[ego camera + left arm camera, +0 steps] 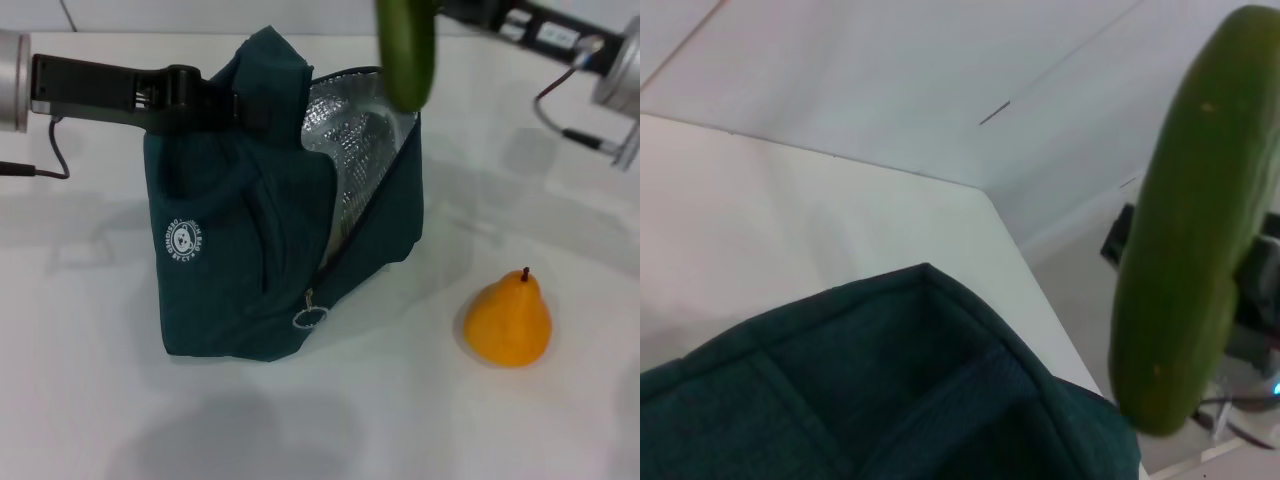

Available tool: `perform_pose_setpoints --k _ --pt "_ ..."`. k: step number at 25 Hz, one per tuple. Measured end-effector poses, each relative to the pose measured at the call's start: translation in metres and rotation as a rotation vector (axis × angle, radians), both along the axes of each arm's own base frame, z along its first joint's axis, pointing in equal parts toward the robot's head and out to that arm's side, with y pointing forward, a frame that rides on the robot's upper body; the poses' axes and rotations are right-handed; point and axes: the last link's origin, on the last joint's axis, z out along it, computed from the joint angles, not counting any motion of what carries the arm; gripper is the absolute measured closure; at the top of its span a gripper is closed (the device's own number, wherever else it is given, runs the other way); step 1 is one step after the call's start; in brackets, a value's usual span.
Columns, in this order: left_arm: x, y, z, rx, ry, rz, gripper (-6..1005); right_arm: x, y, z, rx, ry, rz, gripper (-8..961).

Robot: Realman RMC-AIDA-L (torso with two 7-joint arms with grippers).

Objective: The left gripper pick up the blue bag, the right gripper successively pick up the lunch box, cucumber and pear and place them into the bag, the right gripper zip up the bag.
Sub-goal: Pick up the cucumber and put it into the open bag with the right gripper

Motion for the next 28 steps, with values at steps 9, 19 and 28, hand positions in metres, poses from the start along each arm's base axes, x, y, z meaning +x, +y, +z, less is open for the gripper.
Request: perform_pose_setpoints --k 9,19,28 --pt "-0.001 0.0 0.002 0.01 -0.01 0.003 960 -0.007 -0.015 -0.038 -0.035 -0.082 0.064 303" --pt "-0.001 0.001 0.004 0.022 -0.015 0.005 960 0.001 -0.026 -0.056 -0.044 -0.159 0.096 299" --pt "0.0 0.002 0.004 0.023 -0.016 0.001 960 0.004 -0.027 -0.061 0.027 -0.184 0.112 296"
